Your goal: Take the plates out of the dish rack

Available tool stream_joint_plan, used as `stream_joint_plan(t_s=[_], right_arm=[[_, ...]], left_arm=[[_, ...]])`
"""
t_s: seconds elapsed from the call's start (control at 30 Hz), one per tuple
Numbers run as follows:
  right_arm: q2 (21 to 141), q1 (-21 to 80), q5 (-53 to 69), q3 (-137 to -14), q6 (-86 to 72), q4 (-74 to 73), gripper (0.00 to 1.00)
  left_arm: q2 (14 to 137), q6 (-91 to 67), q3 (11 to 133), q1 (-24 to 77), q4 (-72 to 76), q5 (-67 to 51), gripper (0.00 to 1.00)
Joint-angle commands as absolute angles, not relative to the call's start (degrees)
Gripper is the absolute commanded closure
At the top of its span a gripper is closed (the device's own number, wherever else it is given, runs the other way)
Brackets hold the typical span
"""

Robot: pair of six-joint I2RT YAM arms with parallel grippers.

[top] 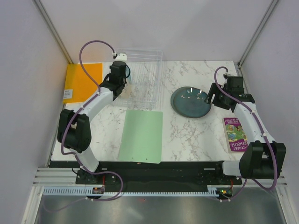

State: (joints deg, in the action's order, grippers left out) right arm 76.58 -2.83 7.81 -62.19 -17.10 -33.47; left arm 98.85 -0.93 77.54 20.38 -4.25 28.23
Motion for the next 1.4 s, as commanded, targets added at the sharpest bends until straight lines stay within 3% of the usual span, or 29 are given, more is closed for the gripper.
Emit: stream_joint_plan(t_s=[0.0,0.37,0.73,1.07,1.37], right_arm=[[75.9,-2.7,8.4,-61.7,-16.7,-32.4,0.21],[73.7,-2.7,8.5,-62.7,-17.3,-33.2,0.21],[71.3,-2.7,9.4,-65.0,-17.8,-35.6,0.21],[69.1,-2.5,16.9,-65.0,-20.6,-32.7,0.19],[66.6,-0.4,29.2,-60.7,-27.0,-22.9,0.17]], left_arm=[[99.8,-0.1,79.5,20.6,-3.3,28.8,0.98],[96.4,9.1,86.2,23.5,-3.6,40.2,0.98],[88.5,12.8,90.3,25.1,-5.4,43.2,0.98],[77.8,-4.7,90.4,27.3,-19.0,23.8,0.98],[74.6,-23.2,82.5,27.2,-16.6,-3.0,0.98]])
